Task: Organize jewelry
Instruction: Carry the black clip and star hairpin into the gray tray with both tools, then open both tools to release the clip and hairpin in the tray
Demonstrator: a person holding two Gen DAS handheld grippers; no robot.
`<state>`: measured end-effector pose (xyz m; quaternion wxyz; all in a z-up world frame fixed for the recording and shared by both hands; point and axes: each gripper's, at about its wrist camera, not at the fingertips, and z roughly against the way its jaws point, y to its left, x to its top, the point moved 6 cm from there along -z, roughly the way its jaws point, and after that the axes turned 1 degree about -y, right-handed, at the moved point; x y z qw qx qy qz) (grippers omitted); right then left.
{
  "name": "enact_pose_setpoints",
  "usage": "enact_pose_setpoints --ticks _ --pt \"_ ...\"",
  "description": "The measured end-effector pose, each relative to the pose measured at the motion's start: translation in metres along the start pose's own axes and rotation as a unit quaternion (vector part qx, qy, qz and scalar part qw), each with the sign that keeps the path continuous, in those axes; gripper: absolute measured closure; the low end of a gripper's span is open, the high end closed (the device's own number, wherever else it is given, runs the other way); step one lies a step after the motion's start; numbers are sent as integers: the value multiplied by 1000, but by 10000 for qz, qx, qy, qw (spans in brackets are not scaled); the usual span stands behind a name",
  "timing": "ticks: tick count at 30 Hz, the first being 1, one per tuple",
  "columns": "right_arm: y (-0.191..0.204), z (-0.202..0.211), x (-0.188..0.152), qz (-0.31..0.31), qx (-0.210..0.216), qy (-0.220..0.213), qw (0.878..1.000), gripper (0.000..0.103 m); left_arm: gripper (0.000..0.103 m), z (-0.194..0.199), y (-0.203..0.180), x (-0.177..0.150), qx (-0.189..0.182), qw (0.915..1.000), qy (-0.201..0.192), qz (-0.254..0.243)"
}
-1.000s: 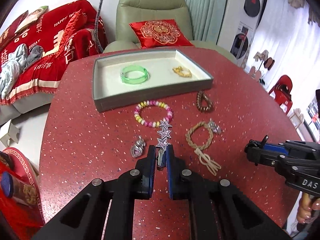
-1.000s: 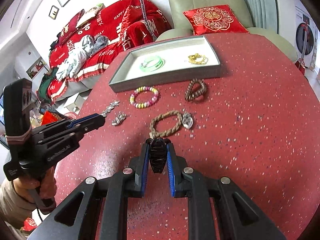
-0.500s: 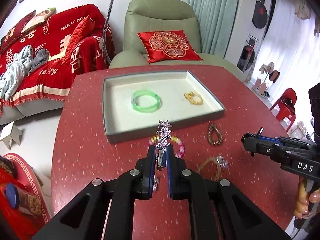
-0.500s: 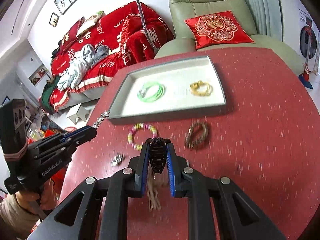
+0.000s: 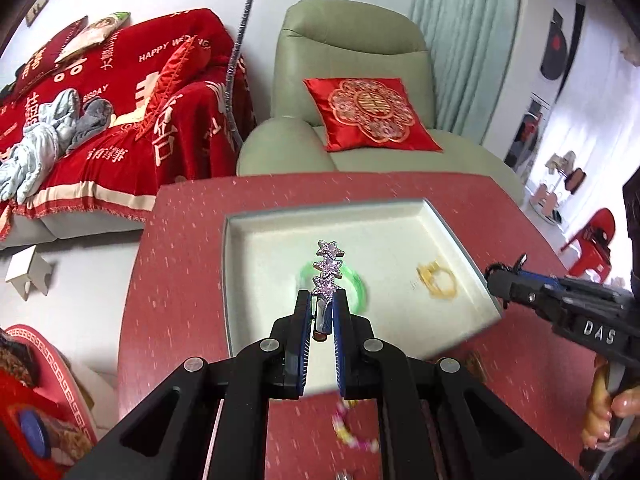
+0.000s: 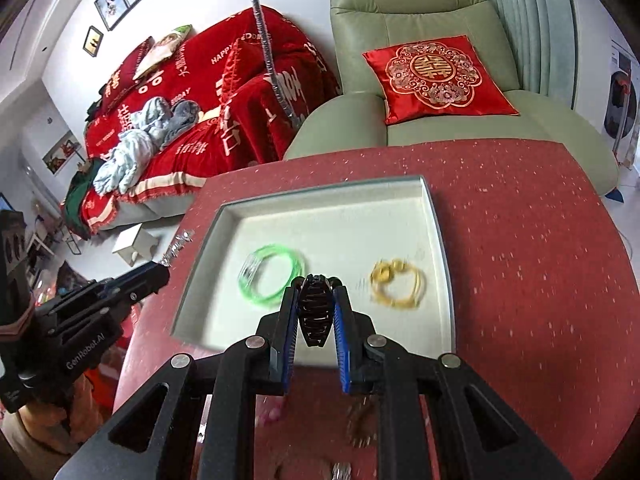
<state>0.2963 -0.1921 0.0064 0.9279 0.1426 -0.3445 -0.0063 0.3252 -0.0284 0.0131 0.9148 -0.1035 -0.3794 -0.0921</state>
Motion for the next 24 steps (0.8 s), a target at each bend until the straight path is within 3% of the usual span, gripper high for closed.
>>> enact_pose_setpoints --ticks 6,12,24 --pt "-12 -43 17 -100 -146 145 9997 84 75 -42 4 19 370 9992 12 -148" --pt "-23 -83 21 -151 -278 345 9989 84 75 -89 20 11 586 9977 352 21" --pt "-27 -129 5 54 -488 678 9965 84 75 -118 26 -14 877 9942 617 -75"
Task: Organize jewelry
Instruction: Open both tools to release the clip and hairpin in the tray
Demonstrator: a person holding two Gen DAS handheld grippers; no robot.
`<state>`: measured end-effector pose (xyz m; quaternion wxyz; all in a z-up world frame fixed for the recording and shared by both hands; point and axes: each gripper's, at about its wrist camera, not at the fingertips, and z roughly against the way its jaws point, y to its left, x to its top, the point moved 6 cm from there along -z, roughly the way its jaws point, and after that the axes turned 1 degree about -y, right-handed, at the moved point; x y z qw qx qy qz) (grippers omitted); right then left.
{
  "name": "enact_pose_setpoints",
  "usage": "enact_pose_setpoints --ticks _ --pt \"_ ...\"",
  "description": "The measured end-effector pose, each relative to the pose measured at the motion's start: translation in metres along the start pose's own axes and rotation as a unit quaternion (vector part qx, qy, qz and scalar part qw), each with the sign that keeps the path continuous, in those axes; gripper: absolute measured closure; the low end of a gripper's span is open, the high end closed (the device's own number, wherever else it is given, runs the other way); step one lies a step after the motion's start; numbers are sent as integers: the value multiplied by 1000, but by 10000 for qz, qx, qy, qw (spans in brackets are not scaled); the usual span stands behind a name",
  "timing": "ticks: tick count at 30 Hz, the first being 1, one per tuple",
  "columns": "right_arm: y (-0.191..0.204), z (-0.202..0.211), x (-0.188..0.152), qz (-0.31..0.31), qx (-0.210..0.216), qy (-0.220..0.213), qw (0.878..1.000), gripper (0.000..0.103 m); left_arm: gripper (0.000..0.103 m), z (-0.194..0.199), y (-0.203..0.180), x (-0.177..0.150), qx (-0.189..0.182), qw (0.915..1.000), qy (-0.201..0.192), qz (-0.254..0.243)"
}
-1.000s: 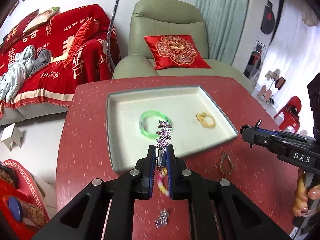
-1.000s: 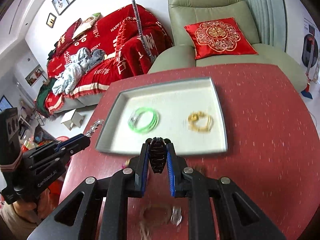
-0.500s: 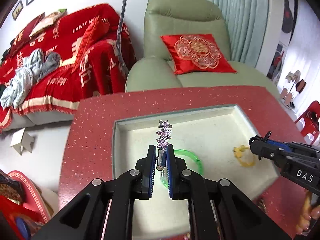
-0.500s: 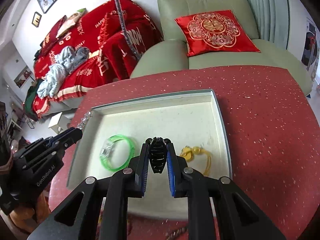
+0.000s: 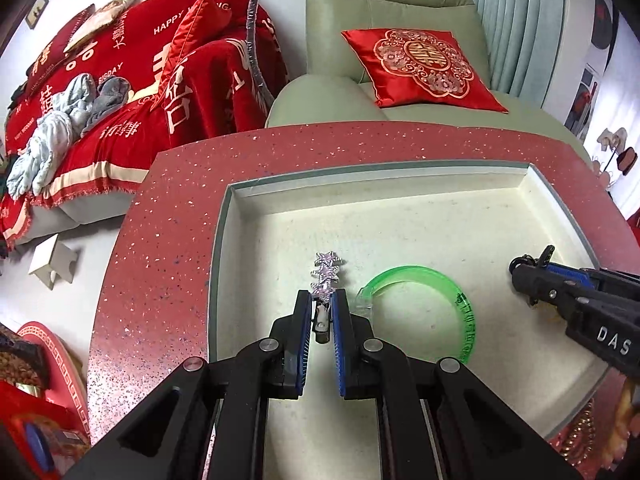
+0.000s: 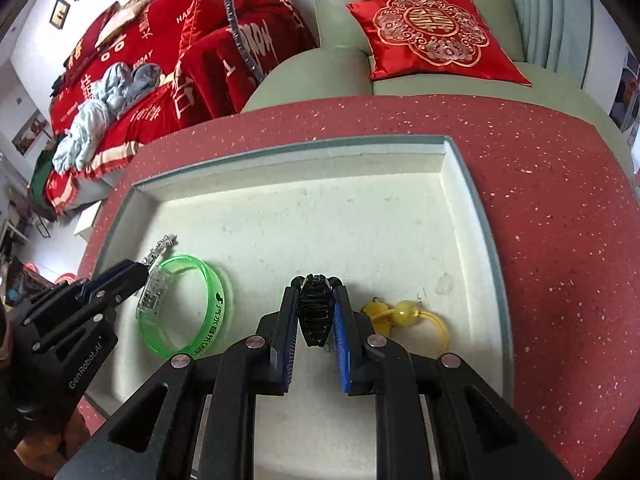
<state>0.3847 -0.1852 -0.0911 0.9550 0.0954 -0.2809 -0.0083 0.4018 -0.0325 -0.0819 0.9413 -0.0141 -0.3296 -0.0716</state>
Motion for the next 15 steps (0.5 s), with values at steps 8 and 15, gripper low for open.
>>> enact_pose_setpoints --ticks 8,15 --pt "2 2 -1 -3 58 -9 10000 46 75 3 -6 -1 152 9997 -57 -190" --pt "1 26 2 -296 374 -236 9986 42 74 25 -7 2 211 9990 -330 -223"
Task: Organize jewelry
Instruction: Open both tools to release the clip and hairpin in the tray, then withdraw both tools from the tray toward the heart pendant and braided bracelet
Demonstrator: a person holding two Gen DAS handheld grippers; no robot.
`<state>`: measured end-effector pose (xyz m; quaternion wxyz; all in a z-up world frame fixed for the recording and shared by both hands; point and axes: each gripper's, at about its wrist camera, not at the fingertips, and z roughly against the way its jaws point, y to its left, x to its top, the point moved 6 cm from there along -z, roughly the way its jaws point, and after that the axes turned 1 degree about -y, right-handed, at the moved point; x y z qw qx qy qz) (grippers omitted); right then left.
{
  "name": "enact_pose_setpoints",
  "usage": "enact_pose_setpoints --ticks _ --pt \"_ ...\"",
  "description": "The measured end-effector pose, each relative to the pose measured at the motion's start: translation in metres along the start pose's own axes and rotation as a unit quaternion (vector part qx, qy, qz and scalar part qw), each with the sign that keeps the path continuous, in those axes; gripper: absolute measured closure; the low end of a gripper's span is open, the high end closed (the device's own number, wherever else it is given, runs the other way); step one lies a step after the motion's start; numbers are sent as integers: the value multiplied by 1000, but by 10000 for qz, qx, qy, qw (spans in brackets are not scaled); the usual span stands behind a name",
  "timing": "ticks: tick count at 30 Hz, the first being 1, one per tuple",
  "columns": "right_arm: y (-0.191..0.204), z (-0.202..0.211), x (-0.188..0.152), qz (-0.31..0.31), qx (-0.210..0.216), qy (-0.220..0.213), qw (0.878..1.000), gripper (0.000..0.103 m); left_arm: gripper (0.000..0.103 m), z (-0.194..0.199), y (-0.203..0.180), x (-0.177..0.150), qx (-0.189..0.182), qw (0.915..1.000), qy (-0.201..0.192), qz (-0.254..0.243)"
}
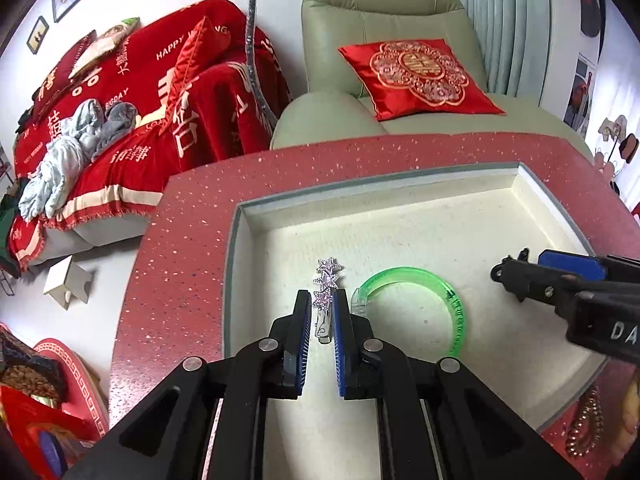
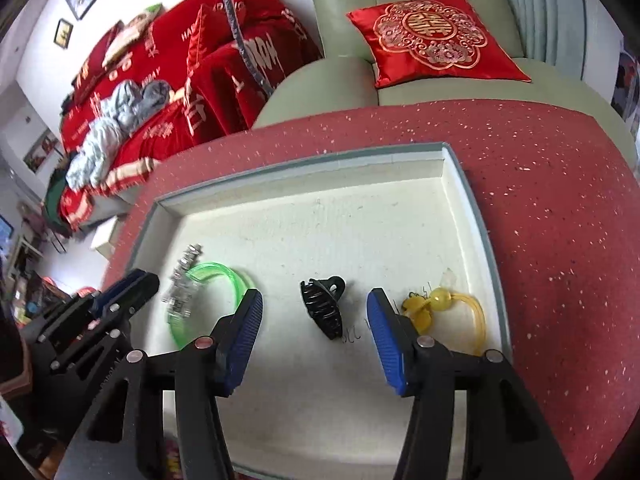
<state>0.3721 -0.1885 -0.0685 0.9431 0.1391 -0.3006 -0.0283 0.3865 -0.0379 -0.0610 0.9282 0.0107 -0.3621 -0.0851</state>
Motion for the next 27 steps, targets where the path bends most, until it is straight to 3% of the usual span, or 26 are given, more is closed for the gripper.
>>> enact_pose_setpoints --ticks 2,8,27 --pt "0 11 0 -73 89 -87 9999 35 74 8 1 0 -58 9999 -54 80" --pt "5 40 -9 -112 200 -295 9993 25 74 31 5 -1 -222 9992 -232 256" --pt "11 113 -74 -103 343 -393 9986 21 74 92 15 -50 -528 9968 -219 559"
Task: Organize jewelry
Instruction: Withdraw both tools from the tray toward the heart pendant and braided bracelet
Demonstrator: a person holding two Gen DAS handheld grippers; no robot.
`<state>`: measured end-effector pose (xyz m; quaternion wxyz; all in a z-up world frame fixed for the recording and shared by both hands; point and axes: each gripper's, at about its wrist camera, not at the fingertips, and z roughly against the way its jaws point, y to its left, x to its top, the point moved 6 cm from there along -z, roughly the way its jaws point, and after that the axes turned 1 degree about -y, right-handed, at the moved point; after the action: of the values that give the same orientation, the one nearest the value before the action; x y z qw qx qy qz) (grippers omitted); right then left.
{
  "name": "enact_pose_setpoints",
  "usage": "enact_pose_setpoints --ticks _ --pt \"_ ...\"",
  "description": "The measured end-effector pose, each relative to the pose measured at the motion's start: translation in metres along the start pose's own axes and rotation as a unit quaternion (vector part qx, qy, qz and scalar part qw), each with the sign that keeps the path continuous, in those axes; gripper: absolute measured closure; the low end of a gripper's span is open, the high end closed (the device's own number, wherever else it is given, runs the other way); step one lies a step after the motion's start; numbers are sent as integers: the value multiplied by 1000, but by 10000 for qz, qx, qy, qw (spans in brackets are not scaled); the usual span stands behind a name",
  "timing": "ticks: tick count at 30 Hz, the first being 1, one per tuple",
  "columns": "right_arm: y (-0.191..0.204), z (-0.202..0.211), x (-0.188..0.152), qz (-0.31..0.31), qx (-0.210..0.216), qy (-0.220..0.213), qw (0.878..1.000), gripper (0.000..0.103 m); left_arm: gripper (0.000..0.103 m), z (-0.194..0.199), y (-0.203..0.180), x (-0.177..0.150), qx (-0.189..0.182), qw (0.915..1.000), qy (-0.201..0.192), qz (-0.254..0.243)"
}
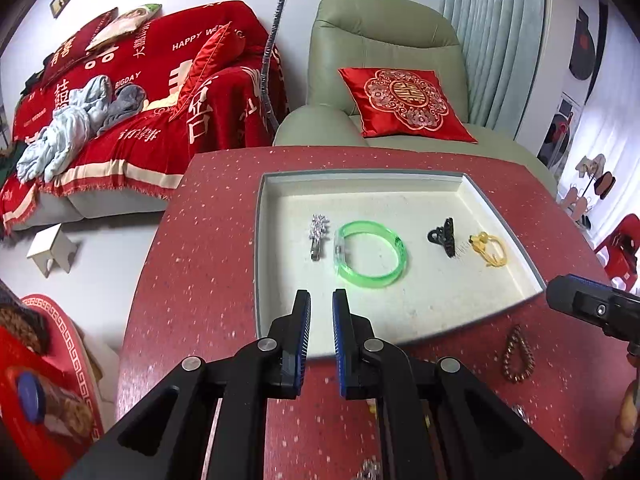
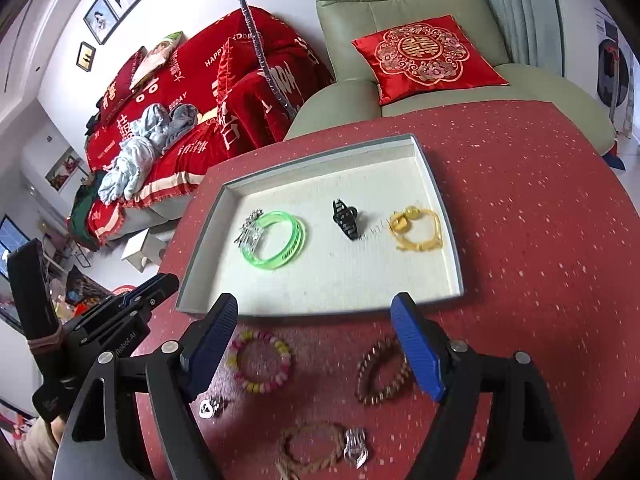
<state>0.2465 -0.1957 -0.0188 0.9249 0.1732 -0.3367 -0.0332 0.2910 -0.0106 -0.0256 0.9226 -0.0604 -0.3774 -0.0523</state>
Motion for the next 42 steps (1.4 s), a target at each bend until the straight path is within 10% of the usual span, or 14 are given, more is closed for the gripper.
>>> enact_pose_setpoints --ticks 2,3,4,8,24,42 --pt "-1 6 -7 -17 -1 6 10000 20 66 5 0 -5 -20 10000 -9 20" --pt "-3 9 -12 -43 -1 9 10000 20 11 7 1 -7 -31 10000 -9 42" --pt "-4 11 -16 -69 1 12 10000 19 0 11 3 -9 12 9999 -24 103" --pt "-13 18 -33 -216 22 71 9997 0 0 17 4 -17 85 9995 -278 103" --pt "-39 27 -98 -99 -489 509 9975 0 0 17 3 -102 -25 9995 284 -93" --pt "-38 16 -118 671 -1073 684 9896 12 0 15 -8 -123 75 9979 546 -338"
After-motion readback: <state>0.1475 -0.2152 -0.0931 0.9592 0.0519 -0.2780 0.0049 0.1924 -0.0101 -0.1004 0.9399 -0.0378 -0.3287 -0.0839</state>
